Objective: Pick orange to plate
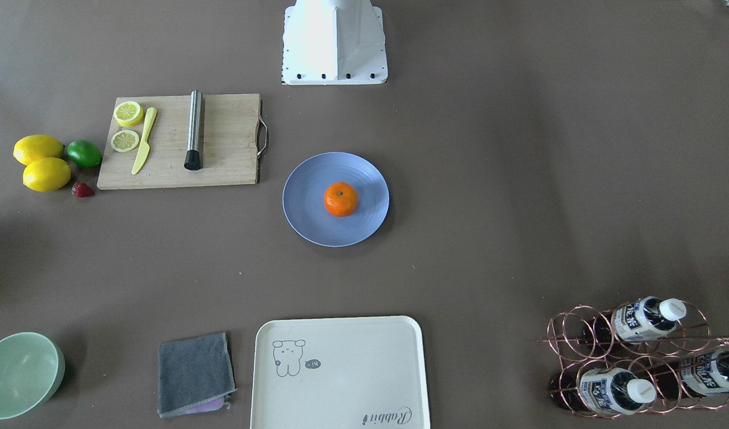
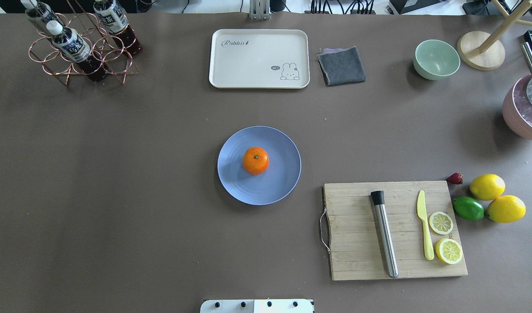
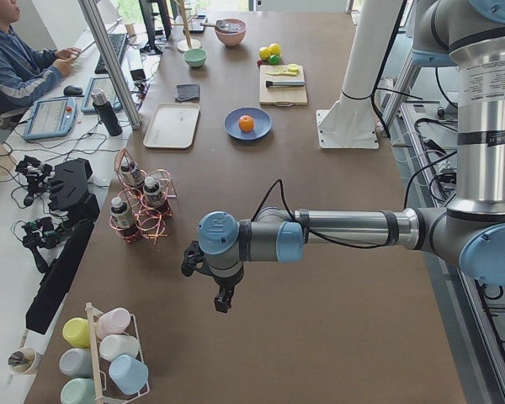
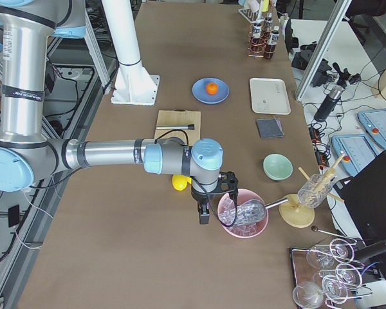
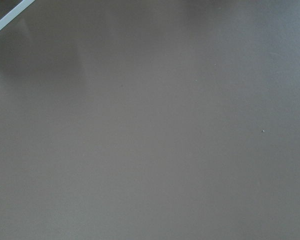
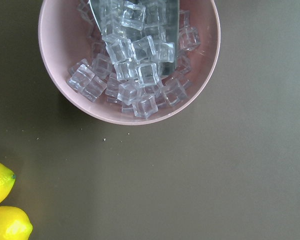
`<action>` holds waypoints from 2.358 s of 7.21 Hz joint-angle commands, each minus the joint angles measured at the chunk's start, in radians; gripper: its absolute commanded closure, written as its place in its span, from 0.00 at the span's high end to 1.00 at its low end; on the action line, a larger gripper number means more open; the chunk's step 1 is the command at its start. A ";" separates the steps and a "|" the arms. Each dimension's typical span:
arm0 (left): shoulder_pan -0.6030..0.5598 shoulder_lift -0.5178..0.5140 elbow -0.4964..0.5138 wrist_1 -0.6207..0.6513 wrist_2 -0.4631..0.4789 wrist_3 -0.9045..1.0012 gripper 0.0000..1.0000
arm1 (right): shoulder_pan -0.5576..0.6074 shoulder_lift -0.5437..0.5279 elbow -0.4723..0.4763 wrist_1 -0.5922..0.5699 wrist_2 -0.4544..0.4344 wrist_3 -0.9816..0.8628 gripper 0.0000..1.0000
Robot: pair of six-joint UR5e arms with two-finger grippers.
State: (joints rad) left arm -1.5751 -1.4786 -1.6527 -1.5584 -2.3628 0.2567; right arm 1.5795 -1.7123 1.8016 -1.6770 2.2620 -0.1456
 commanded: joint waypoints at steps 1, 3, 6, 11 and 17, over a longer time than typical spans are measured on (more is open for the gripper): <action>-0.002 0.001 -0.002 -0.005 -0.001 0.002 0.98 | 0.000 0.000 -0.005 0.000 0.001 -0.002 1.00; -0.005 0.001 0.001 -0.003 -0.003 0.003 0.98 | 0.000 0.000 -0.005 0.000 0.004 -0.005 1.00; -0.006 0.003 0.005 -0.002 -0.003 0.001 0.98 | -0.001 -0.006 -0.031 0.000 0.042 -0.005 1.00; -0.010 0.003 0.005 0.003 -0.004 -0.001 0.98 | -0.001 -0.010 -0.041 0.002 0.042 -0.006 1.00; -0.011 0.003 0.007 0.001 -0.010 -0.004 0.98 | -0.001 -0.010 -0.041 0.002 0.042 -0.008 1.00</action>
State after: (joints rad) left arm -1.5861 -1.4757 -1.6470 -1.5558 -2.3719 0.2544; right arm 1.5785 -1.7227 1.7610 -1.6751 2.3041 -0.1529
